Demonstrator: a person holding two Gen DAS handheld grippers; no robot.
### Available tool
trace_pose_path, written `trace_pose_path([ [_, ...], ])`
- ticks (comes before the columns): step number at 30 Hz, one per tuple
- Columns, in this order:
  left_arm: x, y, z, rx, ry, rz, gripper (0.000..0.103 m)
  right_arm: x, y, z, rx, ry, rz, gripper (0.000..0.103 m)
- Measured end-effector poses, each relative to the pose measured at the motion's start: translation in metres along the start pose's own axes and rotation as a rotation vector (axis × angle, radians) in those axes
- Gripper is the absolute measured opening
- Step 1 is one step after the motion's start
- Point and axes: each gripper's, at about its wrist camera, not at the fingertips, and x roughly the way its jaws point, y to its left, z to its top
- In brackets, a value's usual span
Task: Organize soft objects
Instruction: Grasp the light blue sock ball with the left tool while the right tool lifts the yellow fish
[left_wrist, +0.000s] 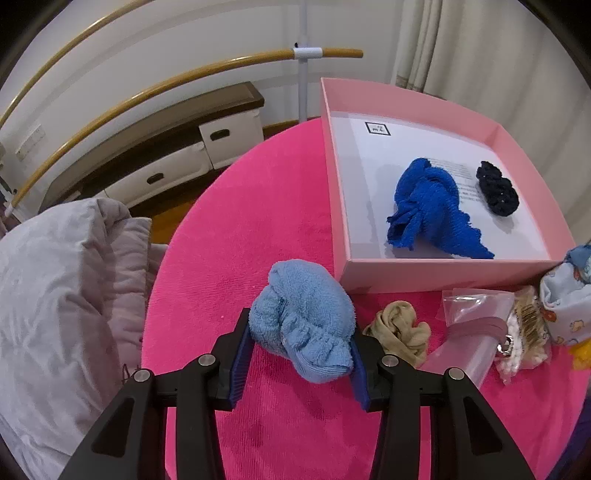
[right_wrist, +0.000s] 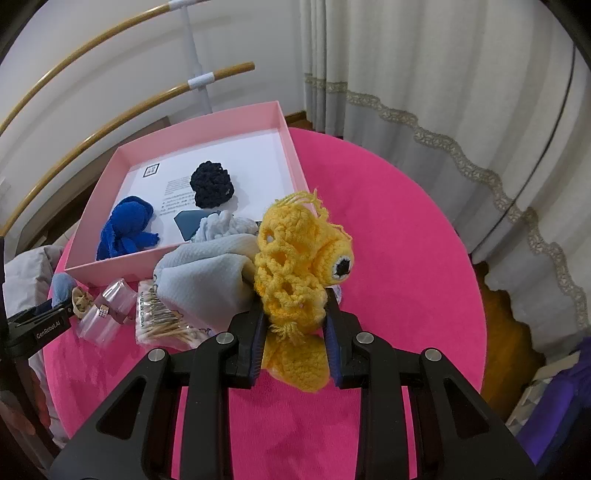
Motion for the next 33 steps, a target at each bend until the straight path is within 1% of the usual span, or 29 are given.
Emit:
trace_pose_path([
  [9, -0.043, -0.009, -0.011, 0.0, -0.042, 0.012, 0.042, -0.019, -0.006, -0.002, 0.003, -0.043, 0.012, 0.026],
  [19, -0.099, -0.03, -0.022, 0.015, -0.117, 0.011, 0.042, -0.055, -0.003, 0.001, -0.024, -0.133, 0.049, 0.026],
  [22, -0.12, -0.037, -0.026, 0.024, -0.154, 0.009, 0.042, -0.067, 0.002, 0.002, -0.041, -0.166, 0.058, 0.026],
  [28, -0.163, -0.049, -0.036, 0.039, -0.225, -0.022, 0.043, -0.093, 0.015, 0.003, -0.081, -0.24, 0.083, 0.026],
  [33, -0.201, -0.059, -0.047, 0.059, -0.299, -0.033, 0.043, -0.111, 0.025, 0.003, -0.106, -0.291, 0.106, 0.026],
])
